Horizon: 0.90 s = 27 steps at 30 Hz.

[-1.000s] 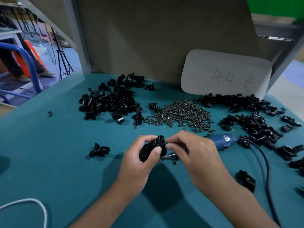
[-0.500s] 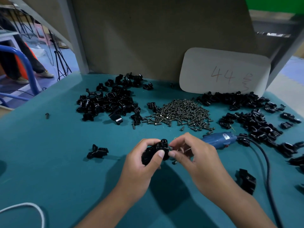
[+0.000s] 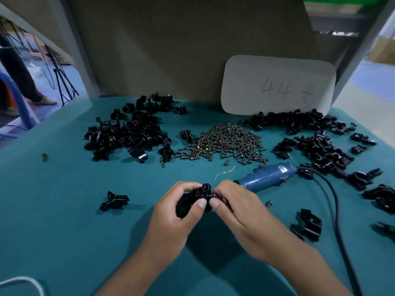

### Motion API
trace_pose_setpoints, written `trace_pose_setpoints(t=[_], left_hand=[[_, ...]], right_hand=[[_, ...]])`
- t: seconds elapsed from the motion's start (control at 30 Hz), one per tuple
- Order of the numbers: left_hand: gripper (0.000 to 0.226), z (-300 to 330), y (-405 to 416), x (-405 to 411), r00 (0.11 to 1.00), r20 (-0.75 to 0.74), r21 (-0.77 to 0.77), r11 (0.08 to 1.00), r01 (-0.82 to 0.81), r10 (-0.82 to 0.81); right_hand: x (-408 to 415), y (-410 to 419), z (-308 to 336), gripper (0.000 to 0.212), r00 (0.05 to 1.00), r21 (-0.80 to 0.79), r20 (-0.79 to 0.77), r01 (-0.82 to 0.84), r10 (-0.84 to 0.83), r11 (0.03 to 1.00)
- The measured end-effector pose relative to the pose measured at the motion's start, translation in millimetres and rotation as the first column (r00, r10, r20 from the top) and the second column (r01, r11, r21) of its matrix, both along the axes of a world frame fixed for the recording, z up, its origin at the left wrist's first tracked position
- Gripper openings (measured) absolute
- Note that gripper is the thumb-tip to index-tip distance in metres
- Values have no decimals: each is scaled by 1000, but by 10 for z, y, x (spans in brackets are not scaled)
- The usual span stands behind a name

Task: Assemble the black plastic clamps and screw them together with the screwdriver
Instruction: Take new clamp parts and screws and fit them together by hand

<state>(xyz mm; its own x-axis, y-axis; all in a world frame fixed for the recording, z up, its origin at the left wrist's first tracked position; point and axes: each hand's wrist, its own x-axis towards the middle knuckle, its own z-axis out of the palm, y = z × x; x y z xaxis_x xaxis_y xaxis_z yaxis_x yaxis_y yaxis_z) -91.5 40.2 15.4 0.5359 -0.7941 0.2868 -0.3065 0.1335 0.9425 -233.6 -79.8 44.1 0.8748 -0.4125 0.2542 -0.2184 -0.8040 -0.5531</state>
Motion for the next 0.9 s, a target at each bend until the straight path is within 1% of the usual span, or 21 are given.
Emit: trace_pose_setpoints(t=[0.07, 0.2, 0.3, 0.4, 0.47, 0.5, 0.57, 0.6, 0.67, 0.77, 0.9], left_hand=[[22, 16, 11, -12, 999, 38, 1, 999, 33, -33], [19, 34, 27, -22, 993, 92, -5, 997, 72, -71], [23, 49, 33, -23, 994, 46, -13, 995, 96, -96], [35, 58, 42, -23, 995, -32, -8, 995, 96, -96], [43, 66, 24, -3, 993, -113, 6, 999, 43, -42], [46, 77, 10, 12, 985, -172, 8, 1000, 23, -22], [51, 99, -15, 40, 943, -330, -21, 999, 40, -45], [52, 111, -20, 49, 911, -406, -42, 997, 60, -71], [53, 138, -13, 55, 840, -530, -81, 993, 90, -119], [52, 162, -1, 89, 758, -631, -128, 985, 112, -168], [52, 155, -13, 163, 650, -730, -174, 977, 122, -212]], right_hand=[[-25, -31, 11, 34, 999, 1, -25, -37, 37, 999], [-43, -43, 33, 58, 999, 143, 8, -47, 46, 989], [-25, -9, 37, 64, 1000, 154, -11, -2, 4, 988], [-28, 18, 93, 65, 996, 70, -76, 43, -38, 997], [10, -98, 170, 68, 991, 34, -86, 101, -98, 994], [60, -225, 213, 67, 988, 30, -77, 140, -137, 990], [233, -608, 257, 51, 968, -40, -111, 221, -224, 975], [342, -812, 256, 41, 948, -91, -174, 255, -267, 963], [561, -1150, 185, 29, 890, -155, -317, 291, -327, 944], [784, -1391, -34, 23, 819, -160, -451, 315, -353, 935], [849, -1441, -51, 8, 801, -172, -458, 345, -385, 923]])
